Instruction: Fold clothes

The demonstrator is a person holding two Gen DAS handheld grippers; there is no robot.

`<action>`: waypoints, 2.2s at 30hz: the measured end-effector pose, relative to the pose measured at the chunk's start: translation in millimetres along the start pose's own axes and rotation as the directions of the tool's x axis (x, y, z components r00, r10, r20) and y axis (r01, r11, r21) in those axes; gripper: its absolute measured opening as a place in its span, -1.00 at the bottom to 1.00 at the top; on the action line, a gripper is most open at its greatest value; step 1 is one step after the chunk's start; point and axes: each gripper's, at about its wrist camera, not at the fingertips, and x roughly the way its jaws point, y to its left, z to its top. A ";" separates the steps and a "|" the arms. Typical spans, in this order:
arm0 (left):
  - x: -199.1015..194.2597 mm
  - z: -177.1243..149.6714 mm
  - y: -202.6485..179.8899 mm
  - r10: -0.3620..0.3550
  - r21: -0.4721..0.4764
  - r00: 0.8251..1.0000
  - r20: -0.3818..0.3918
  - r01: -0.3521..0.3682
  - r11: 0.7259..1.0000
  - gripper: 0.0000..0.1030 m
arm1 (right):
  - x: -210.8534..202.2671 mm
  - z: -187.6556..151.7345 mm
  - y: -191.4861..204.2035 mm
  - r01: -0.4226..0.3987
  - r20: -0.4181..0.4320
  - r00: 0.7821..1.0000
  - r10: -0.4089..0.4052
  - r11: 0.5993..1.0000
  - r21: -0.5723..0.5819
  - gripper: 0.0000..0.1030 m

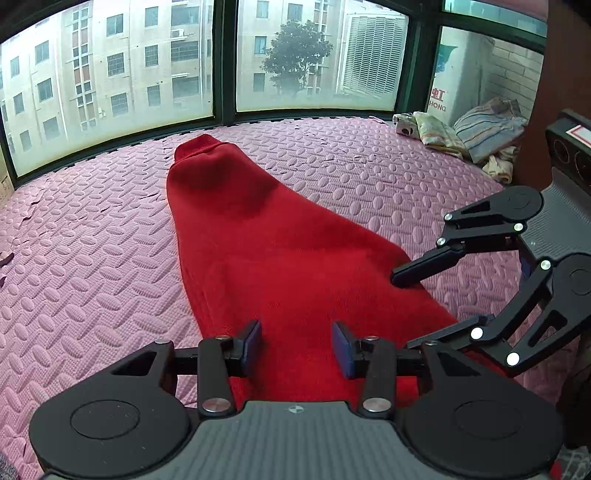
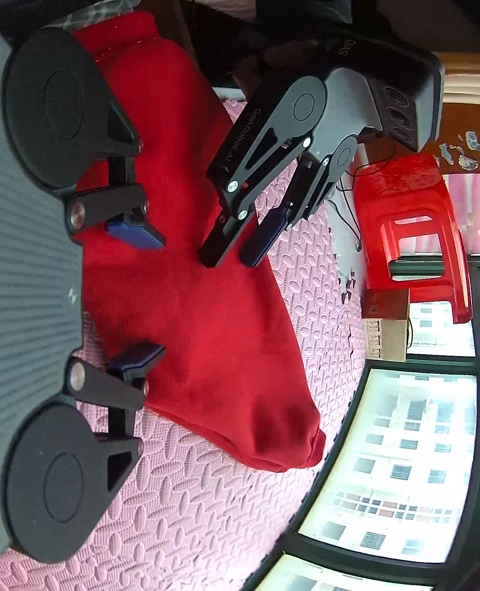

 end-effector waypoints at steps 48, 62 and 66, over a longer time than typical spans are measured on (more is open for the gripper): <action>-32.4 -40.6 15.0 0.139 -0.195 0.985 0.104 -0.117 0.974 0.86 | 30.5 17.8 -26.3 0.078 0.003 0.997 -0.081 0.965 0.249 0.05; -22.1 -38.7 18.4 0.088 -0.250 0.994 0.069 -0.068 0.966 1.00 | 98.9 102.5 -95.2 0.150 0.036 0.986 -0.161 0.965 0.213 0.00; -20.7 -39.3 19.6 0.078 -0.267 0.995 0.062 -0.059 0.962 1.00 | 120.9 109.1 -114.6 0.175 0.028 0.982 -0.186 0.956 0.237 -0.16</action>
